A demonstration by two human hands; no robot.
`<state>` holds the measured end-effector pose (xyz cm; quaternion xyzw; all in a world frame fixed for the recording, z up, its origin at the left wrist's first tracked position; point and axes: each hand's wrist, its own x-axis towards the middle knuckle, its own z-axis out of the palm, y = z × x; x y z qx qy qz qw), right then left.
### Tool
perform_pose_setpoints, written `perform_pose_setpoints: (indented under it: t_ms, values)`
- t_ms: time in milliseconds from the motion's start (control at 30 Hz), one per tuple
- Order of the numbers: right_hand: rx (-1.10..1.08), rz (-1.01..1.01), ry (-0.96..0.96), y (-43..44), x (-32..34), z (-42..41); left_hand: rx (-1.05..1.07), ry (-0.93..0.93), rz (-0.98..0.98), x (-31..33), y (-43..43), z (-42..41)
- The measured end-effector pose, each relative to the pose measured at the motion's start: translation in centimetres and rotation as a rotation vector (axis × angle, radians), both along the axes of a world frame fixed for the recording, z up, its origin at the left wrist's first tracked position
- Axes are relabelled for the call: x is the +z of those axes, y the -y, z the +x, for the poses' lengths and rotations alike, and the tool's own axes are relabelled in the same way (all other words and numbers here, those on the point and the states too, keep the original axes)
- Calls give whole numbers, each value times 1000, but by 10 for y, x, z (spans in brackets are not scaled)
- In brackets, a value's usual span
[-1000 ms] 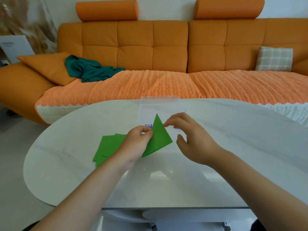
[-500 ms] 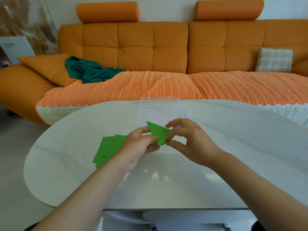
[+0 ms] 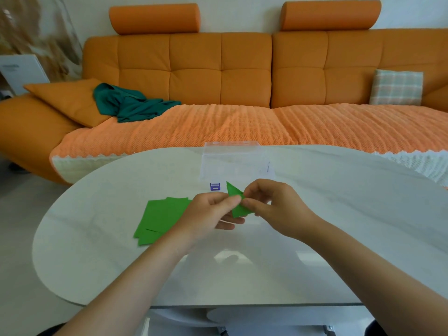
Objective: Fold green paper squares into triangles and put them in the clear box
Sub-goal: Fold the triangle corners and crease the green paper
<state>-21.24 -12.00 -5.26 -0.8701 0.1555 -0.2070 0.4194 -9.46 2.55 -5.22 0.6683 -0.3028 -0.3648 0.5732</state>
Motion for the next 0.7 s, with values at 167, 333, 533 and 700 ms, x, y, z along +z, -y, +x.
perform_pose_setpoints:
  t_ms: [167, 333, 533, 700]
  values:
    - [-37, 63, -6, 1, 1, 0, -2, 66, -10, -6, 1, -3]
    - [-25, 171, -95, 4, 7, -2, -13, 78, 8, -7, 1, -3]
    - [0, 188, -167, 8, 11, -5, 13, 223, -18, -5, -1, 3]
    - [20, 188, -207, 14, 15, -6, 14, 240, -99, 0, -5, 9]
